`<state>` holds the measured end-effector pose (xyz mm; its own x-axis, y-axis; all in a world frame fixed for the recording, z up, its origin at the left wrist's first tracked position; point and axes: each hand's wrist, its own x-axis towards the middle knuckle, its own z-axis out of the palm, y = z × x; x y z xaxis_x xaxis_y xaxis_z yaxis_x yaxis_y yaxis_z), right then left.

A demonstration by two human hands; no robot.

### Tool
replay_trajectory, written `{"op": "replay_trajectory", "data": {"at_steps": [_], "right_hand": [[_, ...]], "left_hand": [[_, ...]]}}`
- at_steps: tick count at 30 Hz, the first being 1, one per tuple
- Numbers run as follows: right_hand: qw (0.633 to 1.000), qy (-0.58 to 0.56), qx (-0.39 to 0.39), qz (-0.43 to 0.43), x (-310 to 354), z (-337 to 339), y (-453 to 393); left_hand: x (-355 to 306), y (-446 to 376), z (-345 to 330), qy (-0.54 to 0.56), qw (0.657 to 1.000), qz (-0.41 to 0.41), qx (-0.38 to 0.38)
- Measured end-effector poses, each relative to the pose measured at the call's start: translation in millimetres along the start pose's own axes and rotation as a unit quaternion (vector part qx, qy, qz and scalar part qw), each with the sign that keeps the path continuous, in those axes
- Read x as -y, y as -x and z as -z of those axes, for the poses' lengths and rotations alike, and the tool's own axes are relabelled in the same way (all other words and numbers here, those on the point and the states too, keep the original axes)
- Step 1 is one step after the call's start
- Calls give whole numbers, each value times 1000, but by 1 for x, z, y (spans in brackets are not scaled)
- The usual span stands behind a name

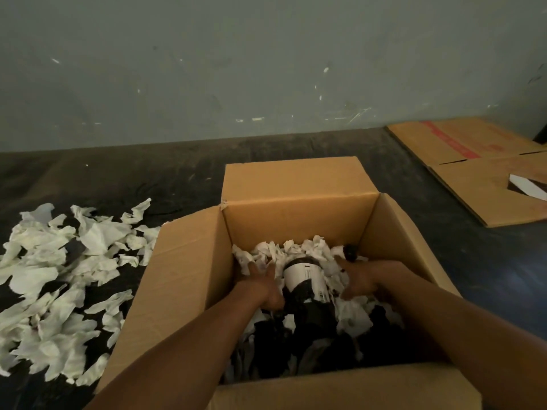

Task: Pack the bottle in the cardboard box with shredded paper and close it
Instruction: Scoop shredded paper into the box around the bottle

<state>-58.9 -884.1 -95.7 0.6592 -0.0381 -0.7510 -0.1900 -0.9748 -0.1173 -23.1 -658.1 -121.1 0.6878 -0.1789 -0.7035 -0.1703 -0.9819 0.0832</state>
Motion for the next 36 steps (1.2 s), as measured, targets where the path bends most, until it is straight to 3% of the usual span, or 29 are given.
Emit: {"op": "replay_trajectory", "data": {"at_steps": [3,6,7,9,11,13,15,18,24,26,29,32,36], "right_hand": [[999,-35,12,37,-3,-14,13],[992,-94,-66,52,-9,1,13],[990,-105,-87,49,-11,7,12],[991,-95,-83,47,-12,12,14],[998,-34,-5,51,-7,4,23],[994,31,91,47,2,-15,34],[988,75,131,36,7,-31,39],[993,51,98,40,11,-29,53],[989,-87,-105,51,11,8,75],[976,-91,-187,61,24,16,86],[953,-110,-273,67,47,18,102],[941,-86,-322,53,76,10,117],[919,-68,-384,55,131,-8,140]], "left_hand": [[0,12,3,-34,999,19,-25],[2,32,21,12,996,-6,-83],[2,38,27,30,998,-13,-62],[2,49,30,107,991,-2,84],[2,58,24,104,968,3,227],[0,58,9,12,969,-14,246],[-1,54,-5,-69,981,-40,179],[0,50,-14,-102,990,-51,81],[10,70,13,-39,998,-52,9],[13,80,27,-19,994,-77,-69],[21,103,44,34,966,-115,-228],[39,133,49,20,924,-147,-353],[82,170,42,4,900,-146,-410]]}}
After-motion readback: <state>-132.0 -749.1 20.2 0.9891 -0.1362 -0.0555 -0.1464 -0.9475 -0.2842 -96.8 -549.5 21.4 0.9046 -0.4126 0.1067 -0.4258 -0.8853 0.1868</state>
